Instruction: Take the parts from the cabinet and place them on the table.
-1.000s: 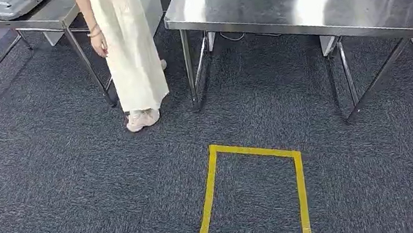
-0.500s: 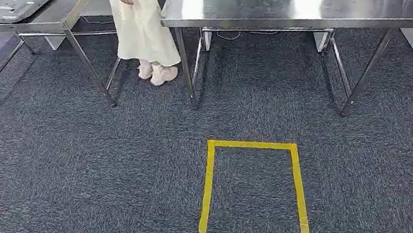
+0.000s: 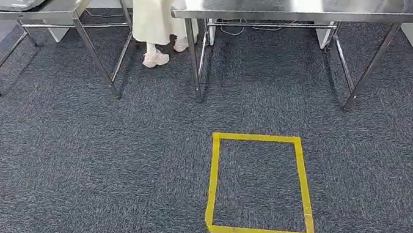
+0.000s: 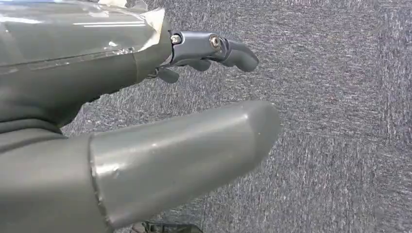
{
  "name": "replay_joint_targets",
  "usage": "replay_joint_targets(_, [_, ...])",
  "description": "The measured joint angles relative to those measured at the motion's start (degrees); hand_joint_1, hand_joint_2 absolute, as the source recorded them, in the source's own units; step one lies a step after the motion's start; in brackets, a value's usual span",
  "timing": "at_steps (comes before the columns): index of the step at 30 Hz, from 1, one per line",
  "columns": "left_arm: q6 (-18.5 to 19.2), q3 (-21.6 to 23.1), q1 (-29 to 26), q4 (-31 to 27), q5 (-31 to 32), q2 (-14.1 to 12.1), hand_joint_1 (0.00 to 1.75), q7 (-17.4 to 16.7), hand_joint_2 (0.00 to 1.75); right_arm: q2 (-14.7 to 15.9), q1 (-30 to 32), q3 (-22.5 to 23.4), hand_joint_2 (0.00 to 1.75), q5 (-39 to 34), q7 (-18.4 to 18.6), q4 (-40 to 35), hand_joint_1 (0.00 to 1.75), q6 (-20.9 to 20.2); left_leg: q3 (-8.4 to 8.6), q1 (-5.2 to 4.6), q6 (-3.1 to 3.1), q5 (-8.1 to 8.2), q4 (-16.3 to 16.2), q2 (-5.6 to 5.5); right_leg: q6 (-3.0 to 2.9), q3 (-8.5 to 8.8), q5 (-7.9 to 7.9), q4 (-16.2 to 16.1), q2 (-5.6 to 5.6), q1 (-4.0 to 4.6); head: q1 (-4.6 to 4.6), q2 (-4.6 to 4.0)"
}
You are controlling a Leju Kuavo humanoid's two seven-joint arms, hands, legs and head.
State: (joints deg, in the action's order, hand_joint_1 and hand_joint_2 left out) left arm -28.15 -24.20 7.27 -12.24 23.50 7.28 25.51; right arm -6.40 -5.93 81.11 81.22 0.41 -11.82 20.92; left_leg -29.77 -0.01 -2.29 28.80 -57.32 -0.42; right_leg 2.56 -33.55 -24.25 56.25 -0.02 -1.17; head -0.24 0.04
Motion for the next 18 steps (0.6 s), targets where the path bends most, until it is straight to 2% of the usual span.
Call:
replay_joint_targets(2, [-0.3, 0.0, 0.0, 0.0, -0.1, 0.0, 0.00, 0.0, 0.00, 0.0, 0.0, 0.0, 1.75, 0.0, -0.1, 0.0, 0.00, 0.0, -0.20, -0.02, -0.19, -0.16, 0.0, 0.01, 0.19, 0.08, 0.36, -0.2, 0.00, -0.04, 0.07, 0.00])
replay_joint_targets(4, [-0.7, 0.0, 0.0, 0.0, -0.1, 0.0, 0.00, 0.0, 0.00, 0.1, 0.0, 0.0, 1.75, 0.0, -0.3, 0.0, 0.00, 0.0, -0.35, -0.06, -0.37, -0.33, -0.1, 0.00, 0.65, 0.35, 0.68, -0.3, 0.01, -0.09, 0.11, 0.00])
replay_joint_targets(18, [-1.3, 0.0, 0.0, 0.0, 0.8, 0.2, 0.00, -0.3, 0.00, 0.1, 0.0, 0.0, 1.75, -0.2, -0.4, 0.0, 0.00, 0.0, -0.74, -0.10, -0.30, -0.37, -0.1, 0.01, 0.71, -0.12, 0.68, -0.2, 0.01, -0.10, 0.09, 0.00])
